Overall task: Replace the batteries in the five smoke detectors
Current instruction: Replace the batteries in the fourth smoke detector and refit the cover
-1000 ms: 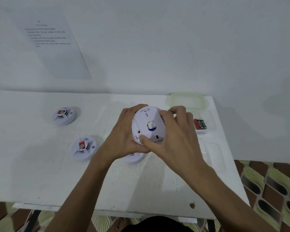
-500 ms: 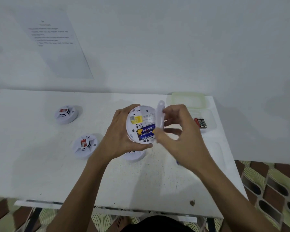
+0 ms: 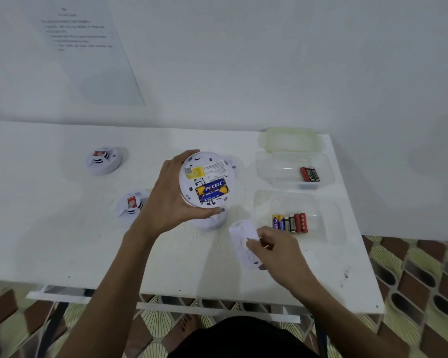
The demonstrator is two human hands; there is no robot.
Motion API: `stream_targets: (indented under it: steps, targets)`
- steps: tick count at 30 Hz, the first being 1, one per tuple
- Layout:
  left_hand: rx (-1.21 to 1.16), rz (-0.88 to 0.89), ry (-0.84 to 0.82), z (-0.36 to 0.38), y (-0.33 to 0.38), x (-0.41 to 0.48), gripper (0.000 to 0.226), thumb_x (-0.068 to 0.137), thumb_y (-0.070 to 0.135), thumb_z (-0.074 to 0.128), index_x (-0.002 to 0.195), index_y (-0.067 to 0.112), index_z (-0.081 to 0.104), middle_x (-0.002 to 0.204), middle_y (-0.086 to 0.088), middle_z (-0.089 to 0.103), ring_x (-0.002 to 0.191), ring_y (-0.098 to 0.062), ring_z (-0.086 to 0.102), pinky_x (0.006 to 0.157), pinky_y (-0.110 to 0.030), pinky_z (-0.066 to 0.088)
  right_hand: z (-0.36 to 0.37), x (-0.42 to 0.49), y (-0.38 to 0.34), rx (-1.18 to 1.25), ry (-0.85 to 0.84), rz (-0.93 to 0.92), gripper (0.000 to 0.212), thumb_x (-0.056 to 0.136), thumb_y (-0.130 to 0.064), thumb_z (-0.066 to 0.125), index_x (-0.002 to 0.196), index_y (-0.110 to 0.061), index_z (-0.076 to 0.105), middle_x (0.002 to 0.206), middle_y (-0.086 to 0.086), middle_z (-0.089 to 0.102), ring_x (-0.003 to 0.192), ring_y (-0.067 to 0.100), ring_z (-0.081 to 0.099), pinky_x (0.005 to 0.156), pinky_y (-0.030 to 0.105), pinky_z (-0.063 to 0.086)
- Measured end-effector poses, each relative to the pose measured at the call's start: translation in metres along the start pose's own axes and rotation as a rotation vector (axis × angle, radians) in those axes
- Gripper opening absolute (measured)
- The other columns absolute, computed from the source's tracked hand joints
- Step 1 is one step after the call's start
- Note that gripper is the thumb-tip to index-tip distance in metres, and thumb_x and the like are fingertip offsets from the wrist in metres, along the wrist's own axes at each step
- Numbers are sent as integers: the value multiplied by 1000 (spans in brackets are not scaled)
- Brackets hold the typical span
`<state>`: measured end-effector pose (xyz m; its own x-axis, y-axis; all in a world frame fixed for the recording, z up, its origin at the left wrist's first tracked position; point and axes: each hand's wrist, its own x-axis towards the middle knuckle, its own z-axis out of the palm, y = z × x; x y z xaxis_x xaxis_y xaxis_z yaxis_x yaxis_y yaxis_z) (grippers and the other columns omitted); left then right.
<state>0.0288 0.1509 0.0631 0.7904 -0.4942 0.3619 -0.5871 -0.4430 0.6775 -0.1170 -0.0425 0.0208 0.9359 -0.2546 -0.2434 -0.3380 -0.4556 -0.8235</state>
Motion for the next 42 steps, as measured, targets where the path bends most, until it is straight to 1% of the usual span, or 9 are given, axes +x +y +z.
stream_targets:
  steps: [7,10,13,17,21,25,30,38,42]
  targets:
    - [-22,9,-29,3,7,-6,87,52,63,73,125,46,29,120,42,33,113,7,40,96,-15,33,31,20,35,-135,1,126,25,85,-31,66,84,-6,63,74,9,68,57,16,58,58,36,51]
    - [-23,19,-31,4,9,-6,86,52,63,73,125,46,30,119,43,33,113,9,41,95,-16,33,35,19,39,-480,6,26,25,92,-34,58,81,-11,59,77,3,59,67,15,52,55,26,37]
    - [-27,33,-31,3,13,-6,83,53,66,71,123,49,29,118,49,33,112,17,38,94,-15,32,41,16,44,-714,84,-207,17,91,-30,64,99,-15,64,90,3,57,77,19,53,60,27,42]
    - [-52,51,-29,3,15,-7,85,55,70,68,126,43,31,118,41,39,112,20,38,96,-11,32,32,11,24,-580,106,-150,31,102,-38,40,113,-14,55,102,4,57,85,19,58,68,28,43]
    - [-66,78,-12,5,17,-6,81,57,60,68,125,32,35,109,30,50,110,22,39,95,-2,30,6,11,-15,-193,323,-380,14,95,-27,59,96,-14,63,87,-3,60,68,7,57,61,21,48]
    - [-85,73,-14,7,15,-4,84,60,83,57,127,40,32,120,32,40,115,14,39,101,-13,32,-14,6,-58,111,380,-444,12,88,-19,70,87,-17,58,91,-1,60,78,5,63,56,7,44]
    - [-66,76,-7,14,12,-4,88,60,88,50,130,38,30,127,17,36,120,-19,43,103,-40,37,-5,10,-71,103,384,-436,12,84,-19,74,86,-14,63,98,3,58,82,9,67,63,13,53]
    - [-54,137,10,19,11,0,89,68,82,50,134,25,28,130,5,39,118,-7,38,104,-40,33,5,8,-77,143,464,-365,11,81,-14,76,84,-11,66,95,-2,56,81,9,64,71,18,53]
    - [-164,102,-86,24,2,0,71,70,85,42,134,60,20,138,7,29,130,-14,35,112,-45,22,6,7,-82,263,441,-231,11,81,-15,76,86,-14,66,96,-5,57,82,2,63,71,9,49]
